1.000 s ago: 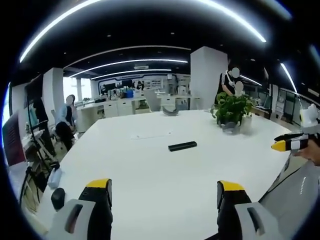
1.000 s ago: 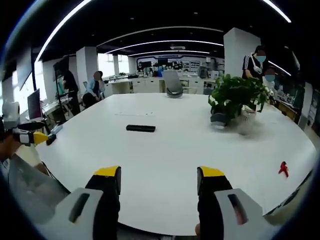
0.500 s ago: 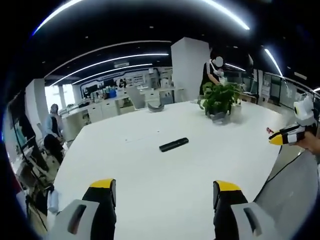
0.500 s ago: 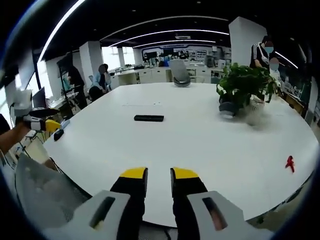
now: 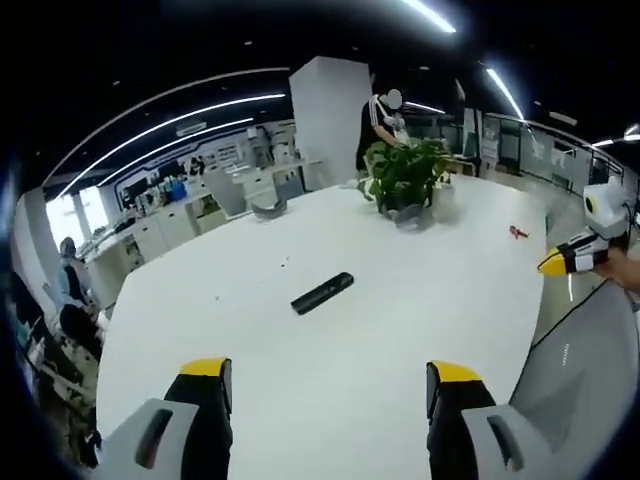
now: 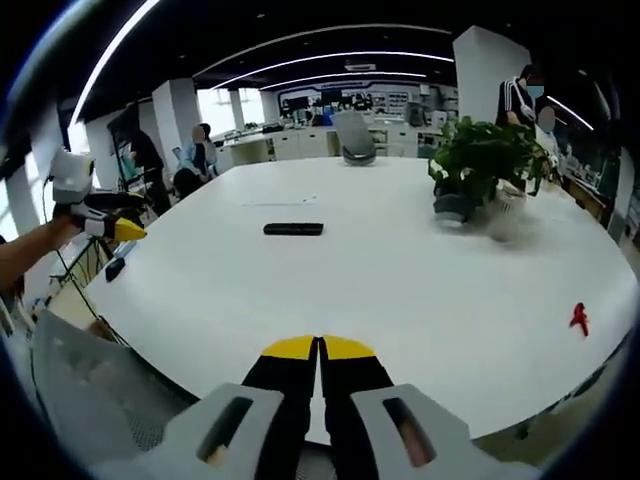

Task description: Press the specified remote control buttons in sequence, fully releasing each button before pressing the next.

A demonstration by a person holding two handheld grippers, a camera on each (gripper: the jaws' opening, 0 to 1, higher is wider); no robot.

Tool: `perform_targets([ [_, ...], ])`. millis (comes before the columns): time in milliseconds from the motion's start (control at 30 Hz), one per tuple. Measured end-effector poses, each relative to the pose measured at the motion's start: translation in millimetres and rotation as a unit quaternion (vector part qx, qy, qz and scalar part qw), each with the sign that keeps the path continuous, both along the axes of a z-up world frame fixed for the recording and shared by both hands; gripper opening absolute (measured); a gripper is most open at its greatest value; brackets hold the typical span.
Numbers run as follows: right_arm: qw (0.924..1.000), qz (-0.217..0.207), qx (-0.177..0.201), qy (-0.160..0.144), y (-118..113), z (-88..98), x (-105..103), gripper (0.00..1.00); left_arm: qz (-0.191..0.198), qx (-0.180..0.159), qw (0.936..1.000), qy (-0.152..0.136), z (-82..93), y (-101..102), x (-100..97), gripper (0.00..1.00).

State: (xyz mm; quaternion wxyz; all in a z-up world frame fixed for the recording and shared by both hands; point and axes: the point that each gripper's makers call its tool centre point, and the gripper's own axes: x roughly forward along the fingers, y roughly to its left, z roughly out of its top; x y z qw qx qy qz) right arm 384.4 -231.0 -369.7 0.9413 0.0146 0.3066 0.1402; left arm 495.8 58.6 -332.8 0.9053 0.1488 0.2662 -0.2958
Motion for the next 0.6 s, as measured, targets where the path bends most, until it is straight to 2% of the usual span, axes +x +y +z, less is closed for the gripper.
perform_targets([
  [133,1.0,-0.004,-0.001,0.003,-2,-1.1,0,0.0,-0.035,0.03,0.9989,0.002,-5.9,-11,10.9,0.82],
  [267,0.9999,-0.009,0.0,0.007,-3,-2.4,0,0.0,-0.056,0.029,0.998,0.009,-9.2,-20,21.1,0.81],
  [600,0.9997,-0.012,-0.006,0.02,-5,-7.6,-1,0.0,-0.101,0.066,0.9925,0.021,-18.1,-29,59.5,0.77],
])
